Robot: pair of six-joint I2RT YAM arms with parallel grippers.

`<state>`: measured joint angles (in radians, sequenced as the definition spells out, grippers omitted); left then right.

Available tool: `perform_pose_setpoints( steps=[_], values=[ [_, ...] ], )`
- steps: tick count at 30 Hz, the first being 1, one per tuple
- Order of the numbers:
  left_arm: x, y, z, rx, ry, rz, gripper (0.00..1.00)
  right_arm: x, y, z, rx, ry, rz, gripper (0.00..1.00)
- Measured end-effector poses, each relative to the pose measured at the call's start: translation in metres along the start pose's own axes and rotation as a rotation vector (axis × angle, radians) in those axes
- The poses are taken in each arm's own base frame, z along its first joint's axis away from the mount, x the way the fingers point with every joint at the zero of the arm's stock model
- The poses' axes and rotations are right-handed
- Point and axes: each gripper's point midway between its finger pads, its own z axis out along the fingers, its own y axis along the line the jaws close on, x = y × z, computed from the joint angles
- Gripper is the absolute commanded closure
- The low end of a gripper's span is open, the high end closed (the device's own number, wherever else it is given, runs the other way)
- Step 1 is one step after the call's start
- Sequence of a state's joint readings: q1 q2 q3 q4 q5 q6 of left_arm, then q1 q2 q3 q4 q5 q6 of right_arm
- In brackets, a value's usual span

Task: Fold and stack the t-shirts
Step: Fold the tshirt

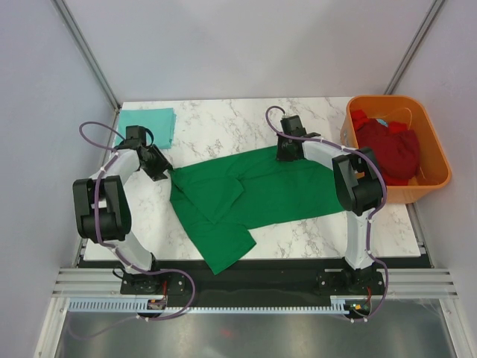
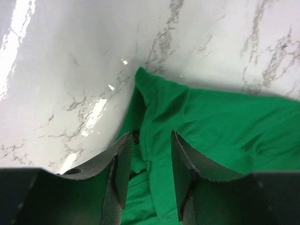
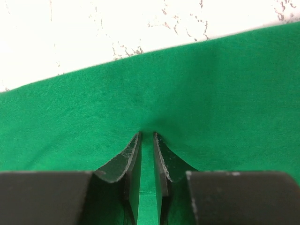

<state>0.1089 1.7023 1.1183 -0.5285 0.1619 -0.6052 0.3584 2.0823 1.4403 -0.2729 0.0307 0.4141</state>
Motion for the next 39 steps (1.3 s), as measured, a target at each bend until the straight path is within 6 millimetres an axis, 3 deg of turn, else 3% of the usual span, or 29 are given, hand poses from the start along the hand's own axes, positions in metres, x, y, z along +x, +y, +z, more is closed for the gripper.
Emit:
perform_pose_setpoints(
  steps=[7, 8, 12, 13, 17, 22, 23, 26, 29, 31, 36, 39],
  values=[
    [0.000, -0.008, 0.003, 0.038, 0.024, 0.030, 0.56, 0.000, 0.000, 0.000, -0.005, 0.002, 0.001, 0.76],
    [0.001, -0.007, 0.007, 0.033, 0.035, 0.029, 0.59, 0.000, 0.000, 0.000, -0.005, 0.002, 0.002, 0.77],
    [0.007, 0.001, 0.025, 0.006, 0.082, 0.026, 0.97, -0.001, -0.002, 0.000, -0.001, 0.000, 0.009, 0.78],
    [0.008, 0.002, 0.028, 0.000, 0.089, 0.024, 0.98, -0.002, -0.003, 0.000, 0.002, -0.001, 0.013, 0.78],
    [0.007, 0.005, 0.033, -0.019, 0.094, 0.027, 0.98, -0.006, -0.011, 0.001, 0.016, -0.012, 0.039, 0.78],
    [-0.014, -0.007, 0.035, -0.005, 0.060, 0.035, 0.96, -0.010, -0.017, 0.002, 0.025, -0.023, 0.055, 0.76],
    [-0.017, -0.011, 0.034, 0.003, 0.053, 0.037, 0.82, -0.010, -0.017, 0.002, 0.022, -0.022, 0.056, 0.75],
    [-0.020, -0.015, 0.032, 0.019, 0.049, 0.045, 0.59, -0.009, -0.012, 0.000, -0.005, -0.020, 0.048, 0.66],
    [-0.020, -0.018, 0.029, 0.032, 0.051, 0.045, 0.55, -0.001, 0.001, -0.009, -0.067, 0.005, 0.021, 0.57],
    [-0.020, -0.021, 0.022, 0.046, 0.040, 0.049, 0.54, 0.003, 0.020, -0.020, -0.146, 0.018, -0.008, 0.51],
    [-0.022, -0.040, -0.012, 0.122, -0.012, 0.075, 0.53, 0.015, 0.085, -0.055, -0.375, 0.036, -0.095, 0.34],
    [-0.015, -0.055, -0.025, 0.172, -0.016, 0.104, 0.53, 0.029, 0.126, -0.072, -0.503, 0.050, -0.160, 0.33]
  ],
)
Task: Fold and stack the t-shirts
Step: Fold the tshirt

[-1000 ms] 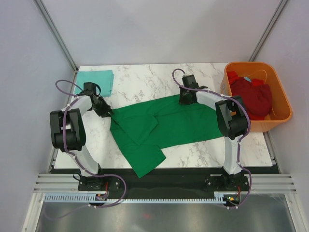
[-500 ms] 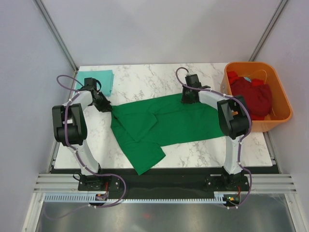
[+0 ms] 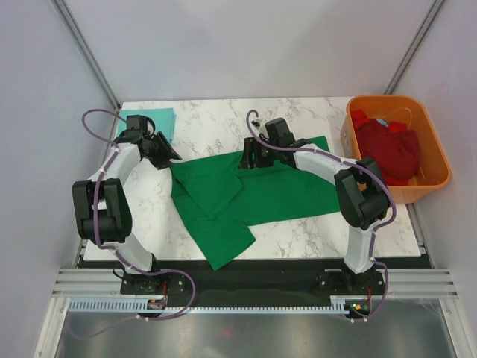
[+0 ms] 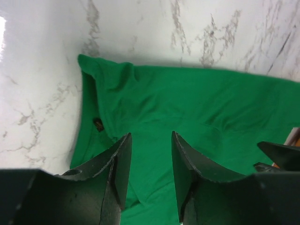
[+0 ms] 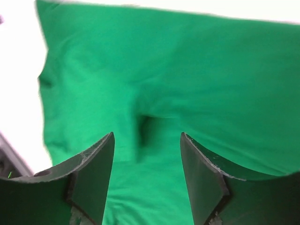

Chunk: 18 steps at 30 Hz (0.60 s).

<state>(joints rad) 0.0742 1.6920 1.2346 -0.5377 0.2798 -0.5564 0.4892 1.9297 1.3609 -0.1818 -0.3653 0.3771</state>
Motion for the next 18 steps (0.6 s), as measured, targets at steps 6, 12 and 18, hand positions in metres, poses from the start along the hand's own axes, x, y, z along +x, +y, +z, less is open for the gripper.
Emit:
perform_pose_setpoints(
  steps=[6, 12, 18],
  values=[
    [0.026, -0.013, 0.009, 0.036, 0.073, 0.031, 0.53, 0.033, 0.039, 0.010, -0.114, 0.082, -0.055, 0.27],
    [0.043, 0.000, 0.038, 0.009, 0.161, 0.011, 0.53, 0.056, 0.033, 0.023, -0.149, 0.148, -0.082, 0.26],
    [0.056, 0.015, 0.057, -0.031, 0.216, -0.010, 0.53, 0.076, 0.030, 0.032, -0.175, 0.201, -0.099, 0.27]
  ],
)
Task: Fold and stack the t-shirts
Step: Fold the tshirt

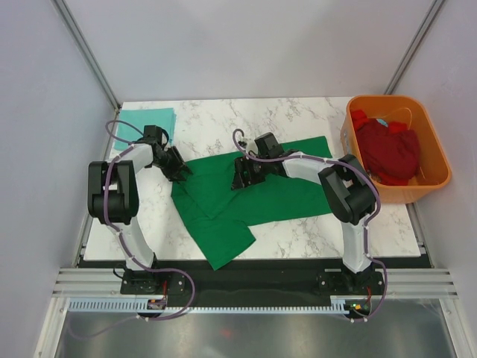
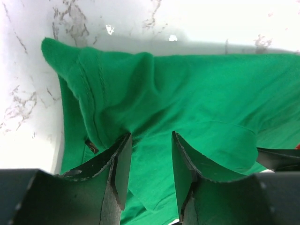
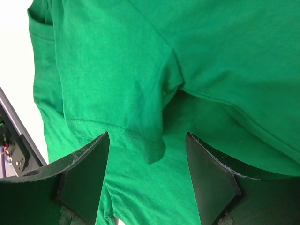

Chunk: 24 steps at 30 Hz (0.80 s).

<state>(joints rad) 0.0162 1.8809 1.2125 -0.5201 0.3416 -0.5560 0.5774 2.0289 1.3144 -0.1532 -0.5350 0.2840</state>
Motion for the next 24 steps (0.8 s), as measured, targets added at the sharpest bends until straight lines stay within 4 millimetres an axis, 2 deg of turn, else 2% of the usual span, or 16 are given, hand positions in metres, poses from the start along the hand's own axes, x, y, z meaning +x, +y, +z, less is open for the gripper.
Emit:
perform_pose_setpoints(
  steps=[5, 7, 9, 14, 18, 19, 21, 24],
  values=[
    [0.002, 0.004, 0.007, -0.008, 0.015, -0.007, 0.53, 0.004, 0.006, 0.008, -0.043, 0.009, -0.003, 0.30],
    [0.000, 0.003, 0.007, -0.008, 0.014, -0.006, 0.53, 0.004, 0.008, 0.011, -0.061, 0.006, -0.002, 0.36],
    [-0.001, 0.002, 0.008, -0.007, 0.014, -0.006, 0.53, 0.003, 0.010, 0.012, -0.073, 0.003, 0.005, 0.47],
    [-0.004, 0.002, 0.010, -0.007, 0.012, -0.005, 0.53, 0.006, 0.014, 0.012, -0.100, 0.003, 0.044, 0.65],
    [-0.006, 0.001, 0.011, -0.006, 0.010, -0.004, 0.53, 0.029, 0.018, 0.003, -0.108, 0.007, 0.143, 0.80],
    [-0.006, 0.000, 0.011, -0.006, 0.010, -0.004, 0.53, 0.036, 0.018, -0.001, -0.099, 0.011, 0.176, 0.82],
    [-0.007, 0.000, 0.011, -0.005, 0.008, -0.003, 0.52, 0.043, 0.014, -0.004, -0.061, 0.010, 0.229, 0.77],
    [-0.007, 0.000, 0.011, -0.004, 0.008, -0.002, 0.52, 0.043, 0.008, -0.007, -0.009, -0.007, 0.270, 0.76]
  ],
)
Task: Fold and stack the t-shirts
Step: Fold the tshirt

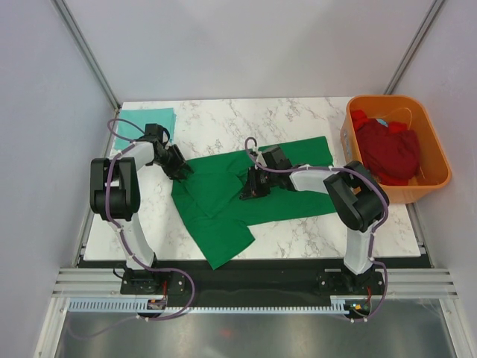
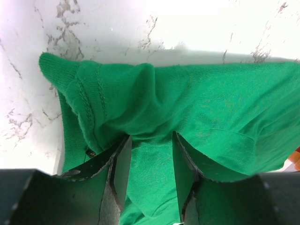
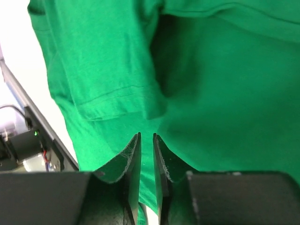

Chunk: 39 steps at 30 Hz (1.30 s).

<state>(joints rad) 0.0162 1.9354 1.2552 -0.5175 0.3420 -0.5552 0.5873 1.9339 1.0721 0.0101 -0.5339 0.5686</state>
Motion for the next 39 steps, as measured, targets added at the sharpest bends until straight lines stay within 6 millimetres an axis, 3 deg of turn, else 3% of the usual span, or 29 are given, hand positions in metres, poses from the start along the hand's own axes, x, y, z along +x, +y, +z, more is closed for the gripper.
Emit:
perform_pose_setpoints(
  steps=[7, 15, 20, 23, 28, 34, 39],
  values=[
    [-0.002, -0.001, -0.001, 0.004, -0.004, 0.013, 0.51, -0.010, 0.003, -0.017, 0.061, -0.059, 0.024, 0.76],
    [0.000, -0.026, -0.018, 0.043, -0.042, 0.070, 0.50, -0.053, 0.040, -0.034, 0.037, -0.152, -0.049, 0.76],
    [0.002, -0.038, -0.024, 0.051, -0.069, 0.105, 0.50, -0.079, 0.059, -0.021, -0.018, -0.170, -0.088, 0.76],
    [0.004, -0.033, -0.015, 0.033, -0.053, 0.102, 0.50, -0.078, 0.048, 0.001, -0.021, -0.138, -0.080, 0.77],
    [0.010, -0.019, 0.009, -0.001, 0.001, 0.074, 0.50, -0.048, -0.001, 0.038, 0.049, -0.027, -0.008, 0.78],
    [0.002, -0.024, 0.013, -0.010, 0.014, 0.073, 0.51, -0.056, -0.012, 0.030, 0.060, -0.057, -0.004, 0.77],
    [-0.025, -0.046, 0.027, 0.017, -0.014, 0.106, 0.51, -0.067, -0.012, 0.009, 0.105, -0.115, 0.000, 0.76]
  ],
)
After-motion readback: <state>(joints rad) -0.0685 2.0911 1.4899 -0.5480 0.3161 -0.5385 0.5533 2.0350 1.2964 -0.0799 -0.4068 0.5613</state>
